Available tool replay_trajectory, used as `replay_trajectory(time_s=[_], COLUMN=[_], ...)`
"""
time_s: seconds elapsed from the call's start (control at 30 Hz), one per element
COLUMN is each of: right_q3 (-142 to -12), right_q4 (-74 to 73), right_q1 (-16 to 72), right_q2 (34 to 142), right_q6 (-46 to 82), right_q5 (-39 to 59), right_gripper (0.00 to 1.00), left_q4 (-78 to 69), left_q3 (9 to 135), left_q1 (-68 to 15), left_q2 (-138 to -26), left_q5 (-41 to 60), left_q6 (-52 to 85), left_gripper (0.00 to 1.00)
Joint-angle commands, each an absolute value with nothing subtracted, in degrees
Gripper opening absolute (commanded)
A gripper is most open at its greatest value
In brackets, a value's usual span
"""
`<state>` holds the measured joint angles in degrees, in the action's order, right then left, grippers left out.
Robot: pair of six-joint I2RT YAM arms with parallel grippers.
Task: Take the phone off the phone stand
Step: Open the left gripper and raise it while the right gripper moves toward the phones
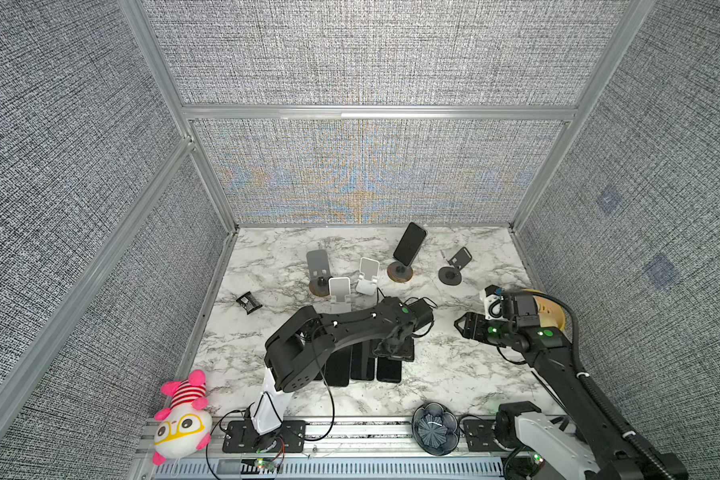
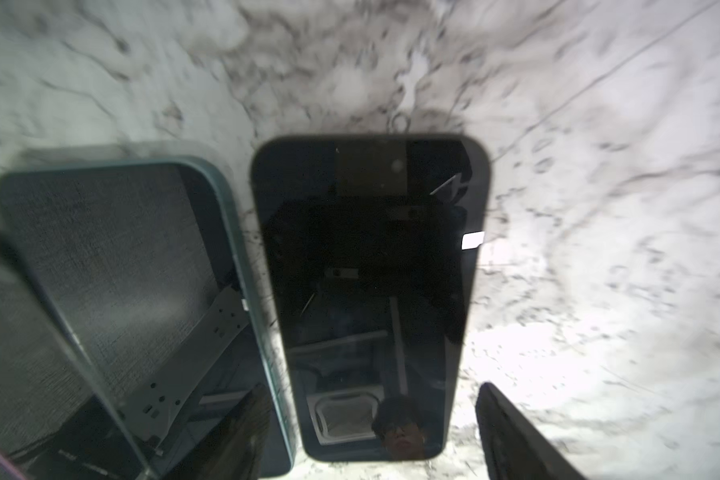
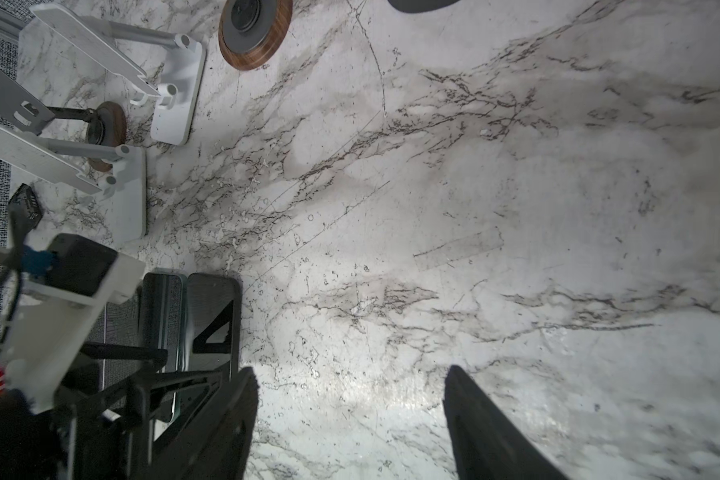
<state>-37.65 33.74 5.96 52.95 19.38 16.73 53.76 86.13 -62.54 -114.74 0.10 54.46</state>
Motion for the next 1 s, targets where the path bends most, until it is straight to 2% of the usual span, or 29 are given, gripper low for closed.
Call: replay_trajectory(time_s=[0.0,0.13,0.37,0.63,0.83,0.97], right_q3=[-36.16,-32.26,-28.29,-27.75,-29.27,-30.45], right_q4=[31.33,26.86,21.74,13.58,8.84,5.97], right_q1=[6.37,10.05,18.06,26.42,30.78,32.71], right_q2=[53.19,53.61,55.43,62.32,68.77,72.69], right_q6=[20.97,24.48,28.94,33.13,34.07,34.67], right_q5=[21.40,25.57,25.10,23.70,21.54,21.19], right_gripper=[0.72,0.69,0.58,0.30,0.22,0.22], left_q4=[56.18,57.94,60.67,55.77,49.97,43.78], left_q3=[86.44,86.96,88.03,86.84,85.47,82.87], left_q1=[-62.62,-62.54,-60.75,-55.06,-53.09,-52.74], left_q2=[-114.14,-111.83,-107.61,-100.64,-96.75,-94.29], left_q5=[-1.44,-3.28,-6.94,-5.95,-6.84,-5.35], left_q6=[53.80,52.80,48.33,41.07,37.97,36.71], left_gripper=[0.79,0.80,0.79,0.79,0.78,0.78])
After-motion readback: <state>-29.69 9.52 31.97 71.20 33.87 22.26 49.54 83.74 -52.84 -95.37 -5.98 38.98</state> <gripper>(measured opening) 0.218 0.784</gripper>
